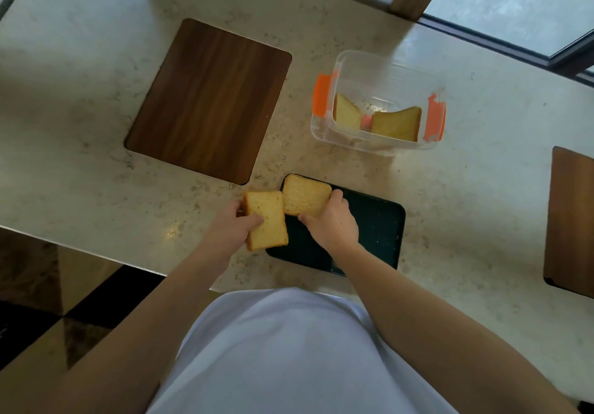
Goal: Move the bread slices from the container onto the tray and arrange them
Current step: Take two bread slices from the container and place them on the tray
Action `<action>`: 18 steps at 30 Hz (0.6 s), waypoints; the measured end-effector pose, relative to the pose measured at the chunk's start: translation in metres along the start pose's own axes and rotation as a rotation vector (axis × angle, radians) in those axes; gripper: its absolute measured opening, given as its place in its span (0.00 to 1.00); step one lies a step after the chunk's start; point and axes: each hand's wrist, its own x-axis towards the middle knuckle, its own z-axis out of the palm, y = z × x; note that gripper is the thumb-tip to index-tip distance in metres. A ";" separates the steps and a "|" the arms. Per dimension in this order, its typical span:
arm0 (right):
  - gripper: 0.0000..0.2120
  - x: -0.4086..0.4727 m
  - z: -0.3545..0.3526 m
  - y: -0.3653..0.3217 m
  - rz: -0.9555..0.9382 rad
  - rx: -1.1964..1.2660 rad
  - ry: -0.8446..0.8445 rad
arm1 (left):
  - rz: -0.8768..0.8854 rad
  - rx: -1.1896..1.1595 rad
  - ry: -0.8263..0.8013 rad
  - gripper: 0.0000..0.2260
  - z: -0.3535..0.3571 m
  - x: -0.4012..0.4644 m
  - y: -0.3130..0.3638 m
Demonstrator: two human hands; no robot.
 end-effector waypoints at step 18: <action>0.16 -0.051 -0.050 0.070 0.178 1.212 -0.354 | -0.066 -0.389 -0.445 0.21 0.068 -0.025 0.019</action>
